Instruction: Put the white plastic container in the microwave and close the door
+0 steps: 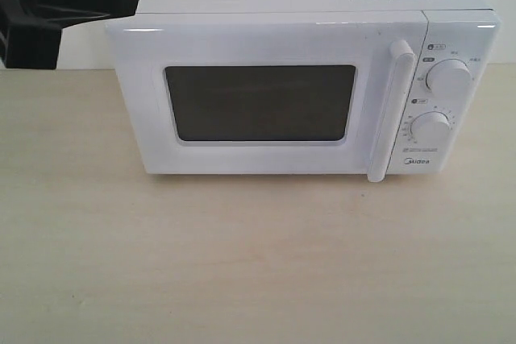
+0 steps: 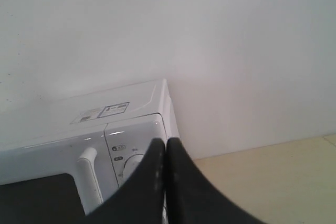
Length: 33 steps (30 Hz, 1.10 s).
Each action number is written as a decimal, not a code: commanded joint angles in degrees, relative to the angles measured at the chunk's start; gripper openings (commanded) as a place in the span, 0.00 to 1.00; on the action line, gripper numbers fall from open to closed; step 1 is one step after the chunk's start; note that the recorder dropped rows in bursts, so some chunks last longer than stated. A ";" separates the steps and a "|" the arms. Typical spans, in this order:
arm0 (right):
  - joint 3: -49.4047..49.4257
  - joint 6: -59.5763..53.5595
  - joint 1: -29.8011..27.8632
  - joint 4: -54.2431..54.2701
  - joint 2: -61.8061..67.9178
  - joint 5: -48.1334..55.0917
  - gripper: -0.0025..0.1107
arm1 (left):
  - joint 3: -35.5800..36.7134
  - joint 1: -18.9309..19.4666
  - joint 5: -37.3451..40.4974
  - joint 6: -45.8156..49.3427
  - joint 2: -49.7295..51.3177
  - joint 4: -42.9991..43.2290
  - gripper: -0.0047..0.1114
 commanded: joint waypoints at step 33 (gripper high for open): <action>12.83 1.83 -0.43 -9.97 -0.36 11.09 0.02 | -0.06 -0.25 0.17 -0.51 -0.30 -0.77 0.08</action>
